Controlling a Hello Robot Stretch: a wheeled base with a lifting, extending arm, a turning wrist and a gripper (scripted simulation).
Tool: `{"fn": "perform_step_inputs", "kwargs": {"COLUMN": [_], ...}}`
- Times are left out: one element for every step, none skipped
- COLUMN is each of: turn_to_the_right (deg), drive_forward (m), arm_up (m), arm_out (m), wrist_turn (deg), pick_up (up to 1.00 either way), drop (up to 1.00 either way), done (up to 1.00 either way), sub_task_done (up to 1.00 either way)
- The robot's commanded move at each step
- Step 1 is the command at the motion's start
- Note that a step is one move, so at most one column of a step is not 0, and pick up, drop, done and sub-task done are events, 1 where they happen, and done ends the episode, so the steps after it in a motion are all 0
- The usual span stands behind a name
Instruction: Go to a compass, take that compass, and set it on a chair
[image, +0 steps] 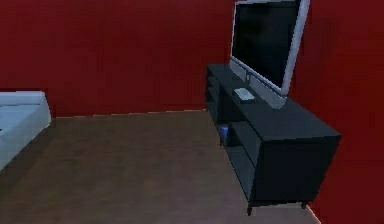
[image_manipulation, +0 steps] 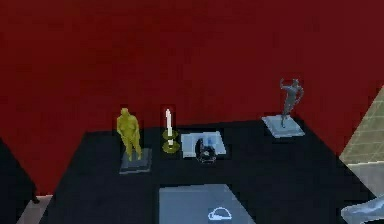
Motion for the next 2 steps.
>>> {"fn": "perform_step_inputs", "kwargs": {"turn_to_the_right": [0.0,21.0], "drive_forward": [0.25,0.0], "arm_up": [0.0,0.0], "arm_out": [0.0,0.0], "wrist_turn": [0.0,0.0], "pick_up": [0.0,0.0], "drop": [0.0,0.0], "done": [0.0,0.0], "sub_task_done": [0.0,0.0]}}
